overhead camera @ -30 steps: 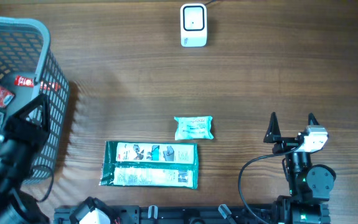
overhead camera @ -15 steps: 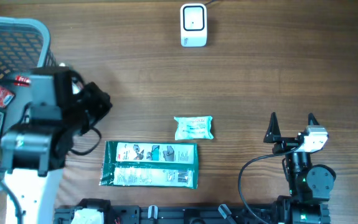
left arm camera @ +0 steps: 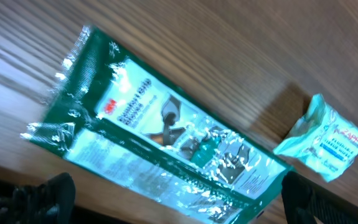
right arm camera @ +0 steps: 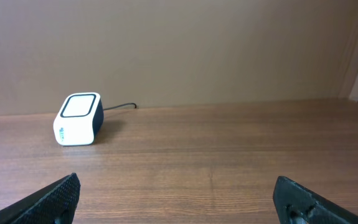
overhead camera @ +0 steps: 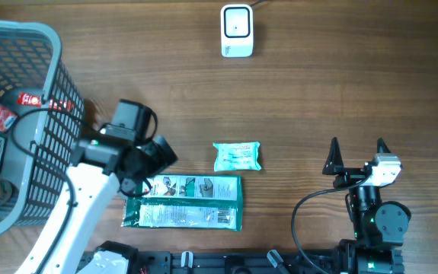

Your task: Scan the item barcode

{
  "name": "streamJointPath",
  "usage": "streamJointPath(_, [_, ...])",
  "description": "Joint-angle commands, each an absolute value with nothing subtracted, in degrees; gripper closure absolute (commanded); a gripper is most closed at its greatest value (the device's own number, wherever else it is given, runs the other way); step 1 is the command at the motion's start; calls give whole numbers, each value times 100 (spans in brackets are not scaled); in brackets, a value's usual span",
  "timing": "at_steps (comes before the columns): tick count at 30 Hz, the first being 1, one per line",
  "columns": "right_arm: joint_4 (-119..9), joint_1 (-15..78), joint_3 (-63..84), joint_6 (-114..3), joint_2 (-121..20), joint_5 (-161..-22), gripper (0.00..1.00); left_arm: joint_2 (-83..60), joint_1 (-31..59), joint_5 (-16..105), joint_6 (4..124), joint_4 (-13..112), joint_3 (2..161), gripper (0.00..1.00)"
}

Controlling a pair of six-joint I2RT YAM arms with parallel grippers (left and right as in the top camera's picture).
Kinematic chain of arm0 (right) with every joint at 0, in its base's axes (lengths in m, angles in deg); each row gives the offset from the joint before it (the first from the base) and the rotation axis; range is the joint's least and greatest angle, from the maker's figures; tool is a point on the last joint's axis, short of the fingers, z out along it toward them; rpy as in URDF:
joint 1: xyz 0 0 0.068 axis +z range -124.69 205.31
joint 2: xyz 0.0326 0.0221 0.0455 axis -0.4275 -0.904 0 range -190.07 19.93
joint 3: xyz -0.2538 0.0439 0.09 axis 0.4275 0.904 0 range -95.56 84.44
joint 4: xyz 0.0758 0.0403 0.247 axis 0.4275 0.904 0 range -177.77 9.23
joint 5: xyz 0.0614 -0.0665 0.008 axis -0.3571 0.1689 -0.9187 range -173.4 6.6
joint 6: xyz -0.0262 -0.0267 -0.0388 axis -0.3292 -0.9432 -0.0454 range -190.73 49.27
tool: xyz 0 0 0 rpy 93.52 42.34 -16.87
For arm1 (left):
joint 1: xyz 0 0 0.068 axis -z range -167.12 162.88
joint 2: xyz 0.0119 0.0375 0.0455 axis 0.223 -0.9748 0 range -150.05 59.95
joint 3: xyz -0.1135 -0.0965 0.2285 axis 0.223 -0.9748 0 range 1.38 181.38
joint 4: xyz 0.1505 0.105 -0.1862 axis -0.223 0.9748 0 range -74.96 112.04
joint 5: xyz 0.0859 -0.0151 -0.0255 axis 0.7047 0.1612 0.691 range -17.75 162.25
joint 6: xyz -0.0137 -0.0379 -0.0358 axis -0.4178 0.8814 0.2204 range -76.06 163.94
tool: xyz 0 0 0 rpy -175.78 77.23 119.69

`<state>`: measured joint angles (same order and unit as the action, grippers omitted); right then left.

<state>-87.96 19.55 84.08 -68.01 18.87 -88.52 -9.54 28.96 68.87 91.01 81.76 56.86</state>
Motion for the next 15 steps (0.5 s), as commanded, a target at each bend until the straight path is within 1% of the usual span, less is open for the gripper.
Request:
streamJointPath(1, [-8809, 1968, 8415, -6766, 1913, -8922, 0, -945, 3193, 6581, 10388, 7890, 5217, 0])
streamJointPath(4, [-8809, 1968, 8415, -6768, 1913, -8924, 0, -952, 3436, 6583, 12252, 7883, 4943, 0])
streamJointPath(7, [-8809, 1968, 8415, -6766, 1913, -8924, 0, -956, 3744, 6587, 13546, 7829, 4674, 0])
streamJointPath(10, [-8811, 1968, 8415, -6768, 1913, -8922, 0, -985, 4024, 6585, 13924, 7319, 4399, 0])
streamJointPath(12, [-8809, 1968, 8415, -6766, 1913, -8922, 0, -1129, 4238, 6587, 14119, 6734, 4211, 0])
streamJointPath(15, [-8811, 1968, 8415, -6766, 1913, -8924, 0, -1457, 4304, 6585, 14340, 6401, 4159, 0])
